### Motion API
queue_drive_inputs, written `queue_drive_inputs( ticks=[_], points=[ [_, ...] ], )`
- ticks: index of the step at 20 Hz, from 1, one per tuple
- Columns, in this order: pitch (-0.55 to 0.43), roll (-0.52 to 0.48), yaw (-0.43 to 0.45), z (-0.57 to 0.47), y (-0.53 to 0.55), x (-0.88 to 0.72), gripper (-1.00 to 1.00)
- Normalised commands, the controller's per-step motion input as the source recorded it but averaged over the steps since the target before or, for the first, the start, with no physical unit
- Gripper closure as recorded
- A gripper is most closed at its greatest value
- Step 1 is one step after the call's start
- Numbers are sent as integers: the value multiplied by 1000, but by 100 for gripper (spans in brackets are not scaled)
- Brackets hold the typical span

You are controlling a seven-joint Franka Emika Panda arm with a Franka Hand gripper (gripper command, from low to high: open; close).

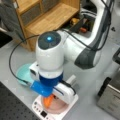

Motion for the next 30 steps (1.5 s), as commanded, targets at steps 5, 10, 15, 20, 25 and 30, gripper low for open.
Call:
queue_drive_inputs(
  ticks=[5,10,15,20,25,30],
  points=[
    [5,-200,-48,-47,128,200,100],
    [37,-198,-58,-25,136,142,100],
    [67,-184,-103,2,216,53,100],
    [65,-208,-71,12,220,-53,100],
    [49,-229,-16,0,135,-139,-100],
    [17,-247,18,-6,-6,-159,-100]
  ],
)
